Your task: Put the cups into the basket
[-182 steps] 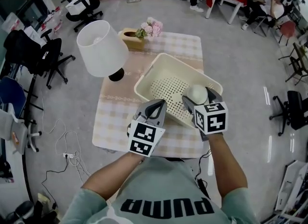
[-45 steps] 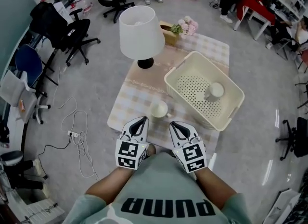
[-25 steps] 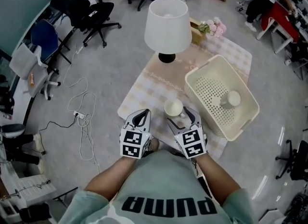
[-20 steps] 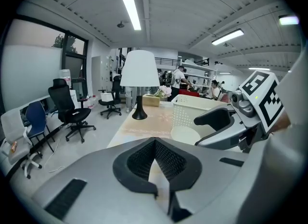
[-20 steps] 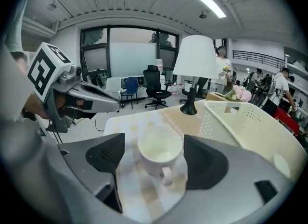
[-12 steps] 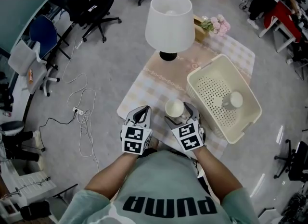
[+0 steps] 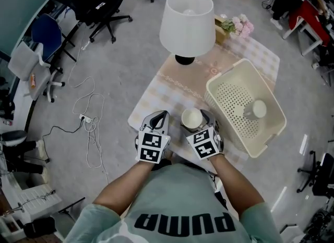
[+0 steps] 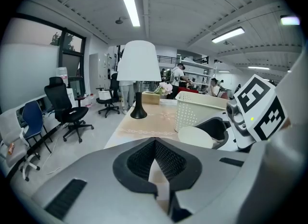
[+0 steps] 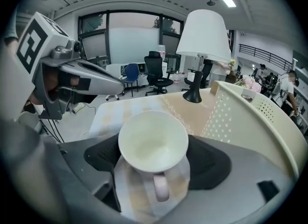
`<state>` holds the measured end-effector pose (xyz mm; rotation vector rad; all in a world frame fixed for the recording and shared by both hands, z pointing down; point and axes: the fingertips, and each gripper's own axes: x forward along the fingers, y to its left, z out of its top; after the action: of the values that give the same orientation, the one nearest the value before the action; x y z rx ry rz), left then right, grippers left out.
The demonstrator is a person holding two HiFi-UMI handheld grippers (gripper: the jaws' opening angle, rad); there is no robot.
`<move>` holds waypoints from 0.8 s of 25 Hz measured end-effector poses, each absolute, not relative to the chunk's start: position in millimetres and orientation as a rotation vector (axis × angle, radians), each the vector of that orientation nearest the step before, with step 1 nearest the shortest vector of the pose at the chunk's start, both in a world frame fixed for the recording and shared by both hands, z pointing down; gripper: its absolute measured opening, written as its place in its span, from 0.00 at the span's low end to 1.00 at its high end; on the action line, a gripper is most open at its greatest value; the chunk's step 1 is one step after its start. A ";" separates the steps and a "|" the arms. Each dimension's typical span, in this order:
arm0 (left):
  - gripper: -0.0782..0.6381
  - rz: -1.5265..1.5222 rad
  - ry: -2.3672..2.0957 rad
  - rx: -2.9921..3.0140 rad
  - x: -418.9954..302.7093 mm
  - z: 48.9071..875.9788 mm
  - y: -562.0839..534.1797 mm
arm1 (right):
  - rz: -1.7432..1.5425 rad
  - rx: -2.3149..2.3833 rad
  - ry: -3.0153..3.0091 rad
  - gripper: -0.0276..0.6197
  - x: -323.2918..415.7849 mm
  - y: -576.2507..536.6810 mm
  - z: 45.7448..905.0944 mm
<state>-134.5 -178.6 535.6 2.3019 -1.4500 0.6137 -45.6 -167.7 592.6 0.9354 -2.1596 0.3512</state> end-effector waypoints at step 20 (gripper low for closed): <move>0.11 0.610 -1.423 2.351 -132.8 523.9 -180.0 | 0.367 0.981 -2.235 0.64 -51.0 -162.9 550.4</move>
<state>-132.8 -180.0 523.9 2.3511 -1.4228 0.6097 -51.0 -162.9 550.4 0.9809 -2.2351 0.3674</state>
